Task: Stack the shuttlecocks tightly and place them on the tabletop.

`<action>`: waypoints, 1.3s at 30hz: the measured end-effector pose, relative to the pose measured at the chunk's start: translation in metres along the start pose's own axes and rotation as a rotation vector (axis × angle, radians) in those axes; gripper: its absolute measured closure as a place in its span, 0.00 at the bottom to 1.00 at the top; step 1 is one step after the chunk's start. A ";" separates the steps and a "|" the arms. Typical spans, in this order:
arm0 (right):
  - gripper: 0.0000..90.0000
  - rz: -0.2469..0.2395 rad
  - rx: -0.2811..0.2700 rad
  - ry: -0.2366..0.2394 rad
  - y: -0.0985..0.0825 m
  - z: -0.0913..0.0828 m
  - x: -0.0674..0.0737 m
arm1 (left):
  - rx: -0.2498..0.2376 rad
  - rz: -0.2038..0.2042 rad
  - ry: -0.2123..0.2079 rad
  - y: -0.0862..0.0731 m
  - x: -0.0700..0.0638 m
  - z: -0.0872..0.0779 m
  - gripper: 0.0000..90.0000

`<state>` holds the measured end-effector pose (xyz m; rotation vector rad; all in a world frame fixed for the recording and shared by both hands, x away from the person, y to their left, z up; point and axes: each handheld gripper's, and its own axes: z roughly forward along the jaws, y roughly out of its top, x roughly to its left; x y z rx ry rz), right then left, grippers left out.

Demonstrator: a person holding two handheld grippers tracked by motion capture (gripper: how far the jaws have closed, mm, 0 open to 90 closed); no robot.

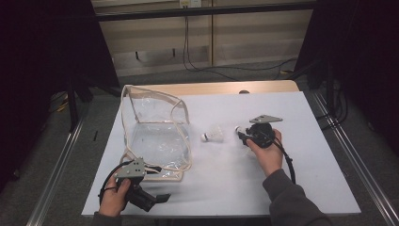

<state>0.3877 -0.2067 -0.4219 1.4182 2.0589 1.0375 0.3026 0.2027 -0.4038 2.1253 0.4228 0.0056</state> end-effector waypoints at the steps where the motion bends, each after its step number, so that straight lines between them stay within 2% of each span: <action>1: 0.74 0.004 0.002 -0.001 0.001 0.001 0.000 | -0.001 -0.001 0.000 0.000 0.000 0.000 0.04; 7: 0.85 0.006 0.034 -0.003 0.007 0.007 -0.006 | -0.002 0.000 -0.002 0.000 0.000 0.000 0.04; 14: 0.99 0.021 0.044 0.031 0.008 0.010 -0.016 | -0.006 0.001 -0.004 0.000 0.000 0.000 0.04; 16: 1.00 0.031 0.045 0.039 0.008 0.010 -0.019 | -0.006 0.001 -0.003 0.000 0.000 0.000 0.04; 22: 1.00 0.017 0.053 0.041 0.010 0.011 -0.023 | -0.004 -0.001 -0.003 0.000 0.000 0.000 0.04; 27: 0.90 0.014 0.072 0.034 0.012 0.014 -0.025 | -0.006 0.000 -0.002 0.000 0.000 0.000 0.04; 29: 0.89 0.019 0.080 0.034 0.012 0.015 -0.026 | -0.005 0.001 -0.001 0.000 0.000 0.000 0.04; 33: 0.99 0.015 0.077 0.048 0.013 0.017 -0.027 | -0.006 0.002 -0.003 0.000 0.000 0.000 0.04; 39: 1.00 0.023 0.055 0.093 0.017 0.013 -0.028 | -0.006 0.002 0.000 0.000 0.000 0.000 0.04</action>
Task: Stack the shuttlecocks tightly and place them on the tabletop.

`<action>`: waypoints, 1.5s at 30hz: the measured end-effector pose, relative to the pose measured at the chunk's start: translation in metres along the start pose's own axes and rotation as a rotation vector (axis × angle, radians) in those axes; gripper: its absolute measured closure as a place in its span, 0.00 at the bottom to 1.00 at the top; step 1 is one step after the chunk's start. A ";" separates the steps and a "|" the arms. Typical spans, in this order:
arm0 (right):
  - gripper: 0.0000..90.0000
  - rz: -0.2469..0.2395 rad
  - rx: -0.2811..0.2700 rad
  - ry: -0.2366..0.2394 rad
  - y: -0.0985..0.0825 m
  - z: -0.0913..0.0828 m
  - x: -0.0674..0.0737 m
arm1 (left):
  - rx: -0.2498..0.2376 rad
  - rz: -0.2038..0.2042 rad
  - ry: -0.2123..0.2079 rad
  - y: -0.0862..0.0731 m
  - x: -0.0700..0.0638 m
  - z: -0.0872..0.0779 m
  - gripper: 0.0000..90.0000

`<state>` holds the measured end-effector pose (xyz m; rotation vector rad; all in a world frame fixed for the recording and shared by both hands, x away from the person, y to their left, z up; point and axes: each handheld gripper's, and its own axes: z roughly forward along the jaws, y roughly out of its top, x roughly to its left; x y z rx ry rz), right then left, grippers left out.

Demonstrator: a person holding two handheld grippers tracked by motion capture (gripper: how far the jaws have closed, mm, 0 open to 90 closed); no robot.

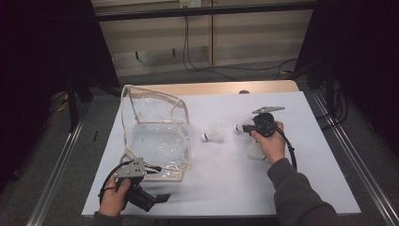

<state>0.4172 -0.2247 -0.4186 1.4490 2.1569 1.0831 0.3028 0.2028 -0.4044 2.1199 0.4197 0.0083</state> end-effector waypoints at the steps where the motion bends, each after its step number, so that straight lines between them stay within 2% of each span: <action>1: 1.00 -0.006 -0.004 0.008 0.001 -0.001 0.000 | 0.000 -0.001 -0.001 0.000 0.000 0.000 0.04; 7: 1.00 -0.027 -0.025 0.026 0.007 -0.008 0.003 | 0.000 -0.001 0.000 0.000 0.000 0.000 0.04; 10: 1.00 -0.017 -0.042 0.039 0.009 -0.011 0.003 | 0.000 -0.001 0.001 0.000 0.000 0.000 0.04; 15: 1.00 -0.034 -0.050 0.036 0.011 -0.013 0.004 | -0.001 -0.001 0.001 0.000 0.000 0.000 0.04; 25: 1.00 -0.055 -0.055 0.060 0.012 -0.011 0.009 | -0.002 -0.003 0.001 0.000 0.000 0.000 0.04; 45: 1.00 -0.059 -0.054 0.097 0.012 -0.008 0.014 | -0.001 -0.002 0.001 0.000 0.000 0.001 0.04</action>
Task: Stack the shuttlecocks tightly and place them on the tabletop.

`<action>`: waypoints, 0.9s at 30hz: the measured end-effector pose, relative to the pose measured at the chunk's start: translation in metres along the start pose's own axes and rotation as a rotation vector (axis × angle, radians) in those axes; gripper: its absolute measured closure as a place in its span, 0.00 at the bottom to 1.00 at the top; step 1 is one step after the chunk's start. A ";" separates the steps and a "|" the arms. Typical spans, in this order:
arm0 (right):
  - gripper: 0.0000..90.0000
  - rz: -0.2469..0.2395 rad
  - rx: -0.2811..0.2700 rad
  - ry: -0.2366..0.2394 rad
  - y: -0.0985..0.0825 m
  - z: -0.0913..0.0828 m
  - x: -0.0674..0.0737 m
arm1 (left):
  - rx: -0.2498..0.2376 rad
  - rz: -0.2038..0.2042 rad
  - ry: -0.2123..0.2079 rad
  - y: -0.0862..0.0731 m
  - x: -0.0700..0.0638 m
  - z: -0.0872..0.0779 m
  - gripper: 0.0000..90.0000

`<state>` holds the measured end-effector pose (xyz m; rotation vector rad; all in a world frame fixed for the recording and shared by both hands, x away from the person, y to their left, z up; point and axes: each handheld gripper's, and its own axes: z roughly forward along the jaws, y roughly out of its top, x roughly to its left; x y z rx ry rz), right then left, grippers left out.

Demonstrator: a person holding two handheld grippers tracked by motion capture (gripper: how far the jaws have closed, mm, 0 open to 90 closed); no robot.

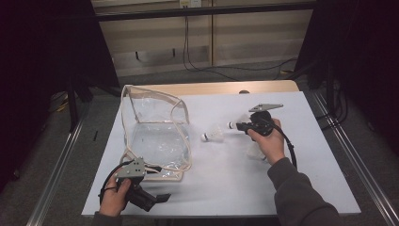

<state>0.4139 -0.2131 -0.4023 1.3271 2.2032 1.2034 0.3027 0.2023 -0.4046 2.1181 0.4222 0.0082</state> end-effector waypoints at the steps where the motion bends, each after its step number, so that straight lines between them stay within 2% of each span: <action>1: 1.00 0.000 -0.001 0.001 0.000 0.000 0.000 | 0.000 -0.001 0.000 0.000 0.000 0.000 0.04; 14: 1.00 -0.003 0.003 0.032 0.000 0.005 0.006 | -0.001 -0.001 0.001 0.000 0.000 0.000 0.04; 27: 1.00 -0.004 0.012 0.044 0.000 0.008 0.009 | -0.003 0.000 0.005 0.000 0.000 0.000 0.04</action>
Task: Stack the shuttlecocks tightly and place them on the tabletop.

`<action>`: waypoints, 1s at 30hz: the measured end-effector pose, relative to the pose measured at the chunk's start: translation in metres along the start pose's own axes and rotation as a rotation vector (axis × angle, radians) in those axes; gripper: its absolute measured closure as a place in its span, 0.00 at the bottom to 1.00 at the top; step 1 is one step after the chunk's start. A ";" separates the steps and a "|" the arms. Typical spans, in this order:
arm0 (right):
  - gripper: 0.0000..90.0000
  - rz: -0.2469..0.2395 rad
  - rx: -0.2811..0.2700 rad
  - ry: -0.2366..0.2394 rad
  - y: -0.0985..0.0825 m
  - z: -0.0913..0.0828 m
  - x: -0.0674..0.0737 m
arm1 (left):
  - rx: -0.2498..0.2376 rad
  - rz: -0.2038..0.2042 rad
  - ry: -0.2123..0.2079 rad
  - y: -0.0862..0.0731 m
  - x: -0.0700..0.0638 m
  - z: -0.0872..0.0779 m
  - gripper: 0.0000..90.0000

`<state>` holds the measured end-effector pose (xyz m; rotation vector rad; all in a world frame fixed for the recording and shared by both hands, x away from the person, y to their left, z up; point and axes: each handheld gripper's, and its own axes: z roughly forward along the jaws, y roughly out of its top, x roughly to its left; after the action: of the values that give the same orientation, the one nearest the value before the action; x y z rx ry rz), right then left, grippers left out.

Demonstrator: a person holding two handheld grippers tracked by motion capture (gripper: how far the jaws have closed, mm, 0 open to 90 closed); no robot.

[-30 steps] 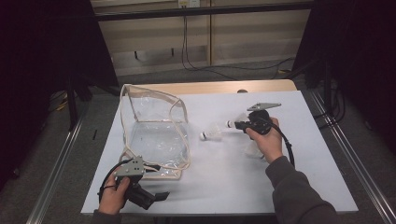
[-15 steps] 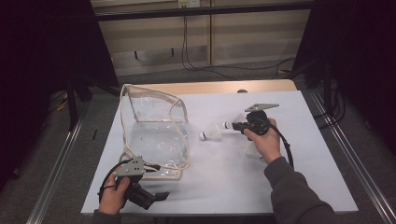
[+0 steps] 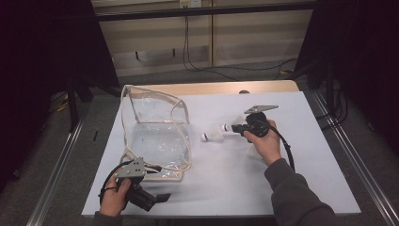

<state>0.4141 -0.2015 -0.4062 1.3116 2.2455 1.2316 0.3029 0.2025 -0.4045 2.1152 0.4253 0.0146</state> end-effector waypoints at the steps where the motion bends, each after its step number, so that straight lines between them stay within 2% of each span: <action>1: 1.00 0.001 0.000 0.001 0.000 0.000 0.000 | 0.000 -0.001 -0.001 0.000 0.000 0.000 0.04; 30: 1.00 -0.022 0.017 0.039 -0.001 0.009 0.007 | 0.000 0.003 -0.001 0.000 0.000 0.000 0.04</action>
<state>0.4145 -0.1911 -0.4109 1.2766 2.2951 1.2440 0.3032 0.2026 -0.4046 2.1155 0.4218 0.0158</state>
